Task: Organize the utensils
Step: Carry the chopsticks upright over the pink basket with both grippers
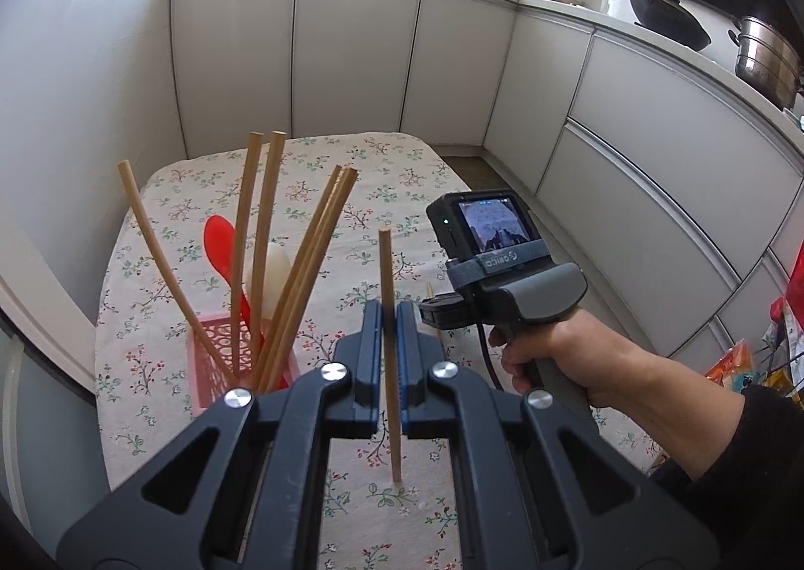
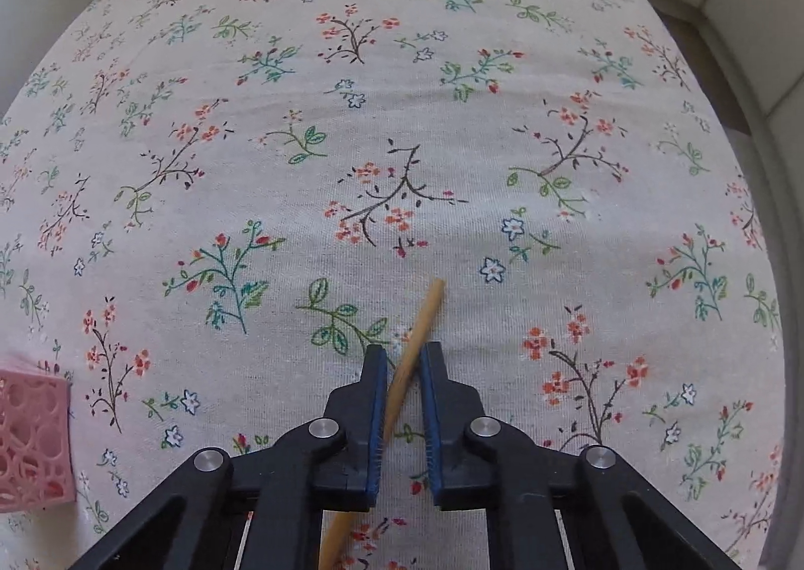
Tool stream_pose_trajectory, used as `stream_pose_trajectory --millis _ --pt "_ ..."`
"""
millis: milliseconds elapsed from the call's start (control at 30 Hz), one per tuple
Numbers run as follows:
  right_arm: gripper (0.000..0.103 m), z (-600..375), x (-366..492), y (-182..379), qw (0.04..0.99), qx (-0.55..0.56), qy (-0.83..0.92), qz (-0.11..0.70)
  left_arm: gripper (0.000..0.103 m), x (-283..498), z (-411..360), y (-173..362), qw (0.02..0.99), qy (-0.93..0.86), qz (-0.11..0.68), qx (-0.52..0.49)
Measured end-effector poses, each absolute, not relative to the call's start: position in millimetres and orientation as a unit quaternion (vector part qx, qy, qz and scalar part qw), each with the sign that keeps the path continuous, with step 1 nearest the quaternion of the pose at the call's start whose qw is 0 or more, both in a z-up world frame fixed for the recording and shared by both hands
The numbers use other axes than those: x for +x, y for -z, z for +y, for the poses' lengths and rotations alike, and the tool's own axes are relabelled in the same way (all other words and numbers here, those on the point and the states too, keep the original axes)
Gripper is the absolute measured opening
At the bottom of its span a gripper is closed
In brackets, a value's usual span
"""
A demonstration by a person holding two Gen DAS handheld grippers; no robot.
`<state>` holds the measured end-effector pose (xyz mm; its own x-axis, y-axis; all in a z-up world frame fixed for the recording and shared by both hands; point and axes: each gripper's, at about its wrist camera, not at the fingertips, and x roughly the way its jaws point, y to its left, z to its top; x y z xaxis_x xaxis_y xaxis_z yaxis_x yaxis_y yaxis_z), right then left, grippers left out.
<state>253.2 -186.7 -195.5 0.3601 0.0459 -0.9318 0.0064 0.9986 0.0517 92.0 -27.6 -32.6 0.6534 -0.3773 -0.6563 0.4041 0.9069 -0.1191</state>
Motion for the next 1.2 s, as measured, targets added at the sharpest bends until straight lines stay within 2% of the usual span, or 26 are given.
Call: stream_pose_trajectory --millis 67,200,533,767,1200 --pt "0.004 -192 246 195 0.825 0.024 -0.016 0.564 0.006 91 -27 32 0.910 0.210 0.356 0.020" --pt "0.004 -196 233 188 0.831 0.034 -0.022 0.555 0.006 89 -24 32 0.911 0.205 0.358 0.016" --pt "0.005 -228 180 124 0.867 0.095 -0.053 0.486 0.006 83 -32 30 0.912 0.206 0.353 0.027" --pt "0.005 -237 137 80 0.893 0.090 -0.072 0.435 0.006 79 -38 26 0.915 0.204 0.346 0.029" --pt "0.005 -247 90 36 0.923 0.078 -0.075 0.370 0.006 73 -46 21 0.919 0.208 0.333 0.042"
